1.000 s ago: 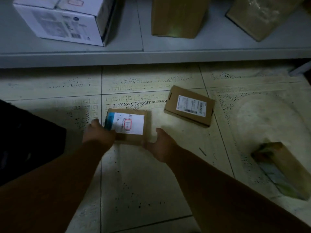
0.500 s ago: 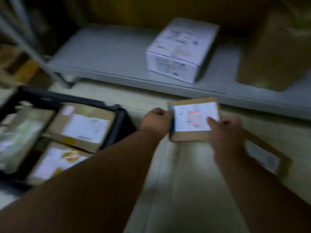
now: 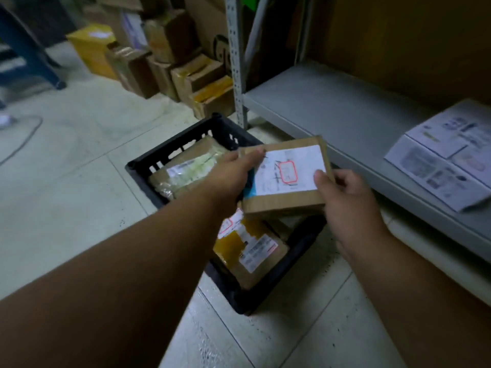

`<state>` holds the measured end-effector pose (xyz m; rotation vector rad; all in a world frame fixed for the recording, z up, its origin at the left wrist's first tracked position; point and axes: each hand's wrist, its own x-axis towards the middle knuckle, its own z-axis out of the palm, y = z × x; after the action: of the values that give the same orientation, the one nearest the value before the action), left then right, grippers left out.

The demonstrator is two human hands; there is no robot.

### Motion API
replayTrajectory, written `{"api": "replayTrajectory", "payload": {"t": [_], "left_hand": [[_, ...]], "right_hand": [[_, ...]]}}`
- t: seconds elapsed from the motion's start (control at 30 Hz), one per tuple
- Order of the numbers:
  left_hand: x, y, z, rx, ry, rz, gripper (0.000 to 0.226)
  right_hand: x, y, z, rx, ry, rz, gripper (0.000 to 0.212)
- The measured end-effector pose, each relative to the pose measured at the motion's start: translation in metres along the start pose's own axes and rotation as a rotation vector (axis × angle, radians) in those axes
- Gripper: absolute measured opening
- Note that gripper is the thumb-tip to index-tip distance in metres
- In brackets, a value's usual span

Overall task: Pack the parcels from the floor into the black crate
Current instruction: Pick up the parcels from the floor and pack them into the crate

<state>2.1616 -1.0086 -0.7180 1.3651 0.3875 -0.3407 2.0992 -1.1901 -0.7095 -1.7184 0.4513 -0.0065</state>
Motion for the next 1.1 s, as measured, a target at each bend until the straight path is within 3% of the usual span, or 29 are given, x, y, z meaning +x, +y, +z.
{"api": "replayTrajectory", "payload": {"t": [0.07,0.13,0.2,0.27,0.33,0.43,0.57,0.9,1.0,1.1], "left_hand": [[-0.003,0.008,-0.036,-0.058,0.134,0.008,0.052],[-0.004,0.009,-0.066,-0.119,0.275,0.036,0.060],[-0.002,0.006,-0.088,-0.097,0.396,0.058,0.051],[0.001,0.002,-0.106,-0.090,0.461,0.052,0.039],[0.002,0.000,-0.119,-0.077,0.482,0.022,0.047],[0.005,-0.004,-0.131,0.113,0.546,-0.025,0.066],[0.012,-0.011,-0.132,0.397,0.674,0.063,0.050],[0.021,-0.011,-0.131,0.436,0.706,0.154,0.061],[0.021,-0.007,-0.131,0.280,0.775,0.170,0.066],[0.022,-0.001,-0.123,0.230,0.707,0.194,0.068]], "right_hand": [[-0.002,-0.008,0.028,-0.094,-0.107,-0.041,0.014],[-0.002,-0.012,0.056,-0.165,-0.198,-0.068,0.023],[-0.002,-0.013,0.080,-0.212,-0.272,-0.070,0.033],[0.001,-0.011,0.099,-0.247,-0.320,-0.090,0.029],[0.003,-0.009,0.112,-0.297,-0.341,-0.100,0.027],[0.005,-0.003,0.128,-0.401,-0.378,-0.111,0.038],[0.011,0.000,0.139,-0.512,-0.376,-0.156,0.051],[0.018,-0.008,0.146,-0.524,-0.403,-0.173,0.052],[0.018,-0.011,0.145,-0.393,-0.367,-0.166,0.040],[0.017,-0.015,0.144,-0.334,-0.312,-0.193,0.025]]}}
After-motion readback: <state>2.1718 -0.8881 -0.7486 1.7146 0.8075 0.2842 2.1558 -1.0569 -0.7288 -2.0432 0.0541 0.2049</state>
